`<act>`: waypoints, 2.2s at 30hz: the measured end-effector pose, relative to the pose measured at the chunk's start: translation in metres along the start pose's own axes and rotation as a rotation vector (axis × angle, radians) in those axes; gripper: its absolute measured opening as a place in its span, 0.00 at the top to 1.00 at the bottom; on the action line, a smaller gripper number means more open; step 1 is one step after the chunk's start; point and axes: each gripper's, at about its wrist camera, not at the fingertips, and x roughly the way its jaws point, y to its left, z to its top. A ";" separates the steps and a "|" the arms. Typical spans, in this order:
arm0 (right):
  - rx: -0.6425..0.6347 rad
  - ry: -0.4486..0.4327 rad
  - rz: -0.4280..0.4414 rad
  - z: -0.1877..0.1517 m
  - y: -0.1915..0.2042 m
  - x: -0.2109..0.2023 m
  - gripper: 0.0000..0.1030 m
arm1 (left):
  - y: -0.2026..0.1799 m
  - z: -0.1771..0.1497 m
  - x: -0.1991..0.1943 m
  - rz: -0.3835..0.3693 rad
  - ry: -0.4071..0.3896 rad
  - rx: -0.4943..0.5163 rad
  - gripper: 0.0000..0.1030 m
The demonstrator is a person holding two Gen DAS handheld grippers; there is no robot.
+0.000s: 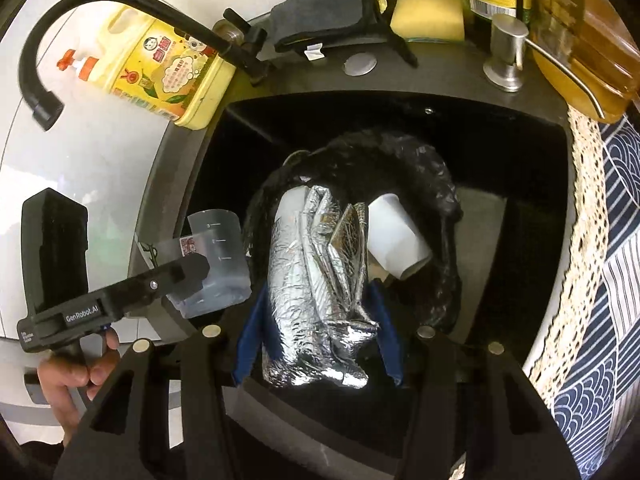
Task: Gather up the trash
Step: 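Open both tools to drop the foil and container into the bag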
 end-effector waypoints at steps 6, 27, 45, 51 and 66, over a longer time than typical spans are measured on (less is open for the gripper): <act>-0.002 0.020 -0.009 0.014 0.001 0.009 0.50 | 0.004 0.006 0.011 -0.005 0.026 -0.011 0.52; 0.052 -0.004 0.023 0.009 -0.010 -0.004 0.39 | 0.006 0.006 0.029 0.111 0.079 -0.005 0.20; 0.090 -0.071 0.029 -0.008 -0.017 -0.032 0.39 | -0.003 0.002 0.018 0.123 0.045 0.024 0.19; 0.094 -0.079 0.014 -0.017 -0.019 -0.040 0.39 | -0.004 -0.006 0.015 0.116 0.041 0.020 0.19; 0.063 -0.095 -0.004 -0.060 -0.049 -0.076 0.35 | -0.031 -0.043 0.019 0.117 0.018 0.015 0.19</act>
